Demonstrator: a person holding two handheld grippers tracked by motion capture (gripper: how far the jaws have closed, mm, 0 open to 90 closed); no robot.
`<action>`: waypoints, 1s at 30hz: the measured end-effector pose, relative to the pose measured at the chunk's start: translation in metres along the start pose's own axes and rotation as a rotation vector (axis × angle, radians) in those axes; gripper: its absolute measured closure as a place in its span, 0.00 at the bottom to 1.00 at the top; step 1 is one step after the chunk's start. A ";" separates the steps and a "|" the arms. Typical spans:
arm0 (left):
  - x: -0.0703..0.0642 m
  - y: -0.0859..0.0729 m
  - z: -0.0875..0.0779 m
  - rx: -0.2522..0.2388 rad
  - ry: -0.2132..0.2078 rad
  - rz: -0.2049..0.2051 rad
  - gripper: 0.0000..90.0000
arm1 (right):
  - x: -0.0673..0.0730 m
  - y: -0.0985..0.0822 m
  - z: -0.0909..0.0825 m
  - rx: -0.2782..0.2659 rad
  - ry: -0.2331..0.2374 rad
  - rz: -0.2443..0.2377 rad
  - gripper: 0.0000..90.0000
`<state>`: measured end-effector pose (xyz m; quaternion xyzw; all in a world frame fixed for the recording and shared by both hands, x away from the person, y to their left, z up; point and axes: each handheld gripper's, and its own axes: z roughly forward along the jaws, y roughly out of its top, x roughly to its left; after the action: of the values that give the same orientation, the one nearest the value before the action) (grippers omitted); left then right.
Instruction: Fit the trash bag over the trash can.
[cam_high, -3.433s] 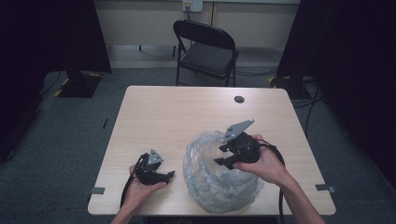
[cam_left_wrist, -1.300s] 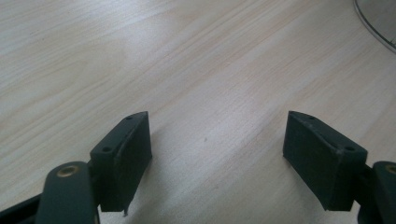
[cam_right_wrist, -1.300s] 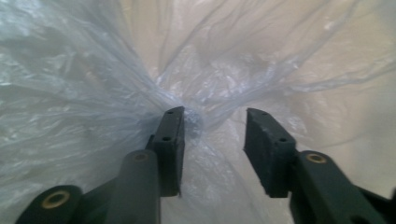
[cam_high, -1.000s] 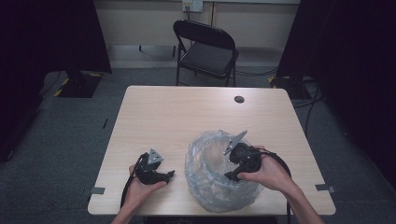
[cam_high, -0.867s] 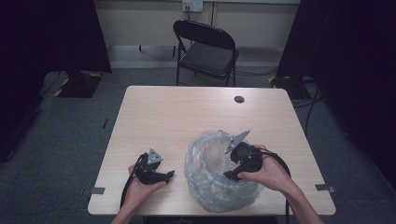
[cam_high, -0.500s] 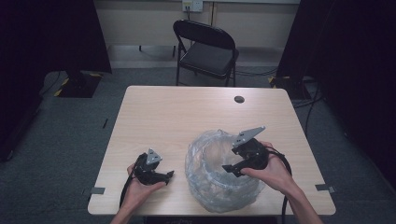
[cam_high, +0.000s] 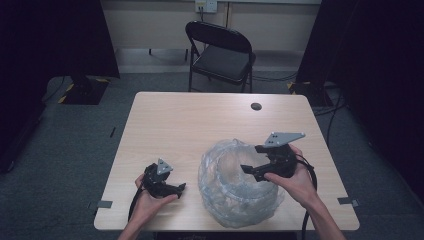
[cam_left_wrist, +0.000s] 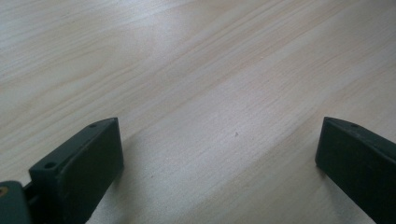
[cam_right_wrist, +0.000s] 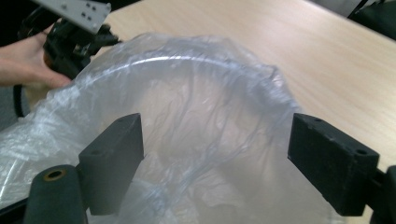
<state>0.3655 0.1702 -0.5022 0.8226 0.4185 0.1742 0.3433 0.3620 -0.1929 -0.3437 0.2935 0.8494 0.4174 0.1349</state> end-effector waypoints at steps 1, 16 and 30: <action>0.000 0.000 0.000 0.001 -0.001 0.001 0.00 | -0.001 0.000 -0.002 -0.008 -0.002 0.006 0.18; 0.003 -0.003 -0.003 -0.003 -0.015 0.009 0.00 | -0.017 -0.015 -0.030 -0.107 -0.096 0.059 0.18; 0.004 -0.005 -0.005 0.000 -0.011 0.002 0.00 | -0.032 -0.041 -0.051 -0.109 -0.162 0.092 0.19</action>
<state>0.3620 0.1780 -0.5023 0.8238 0.4158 0.1703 0.3456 0.3470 -0.2640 -0.3458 0.3572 0.7974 0.4435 0.1996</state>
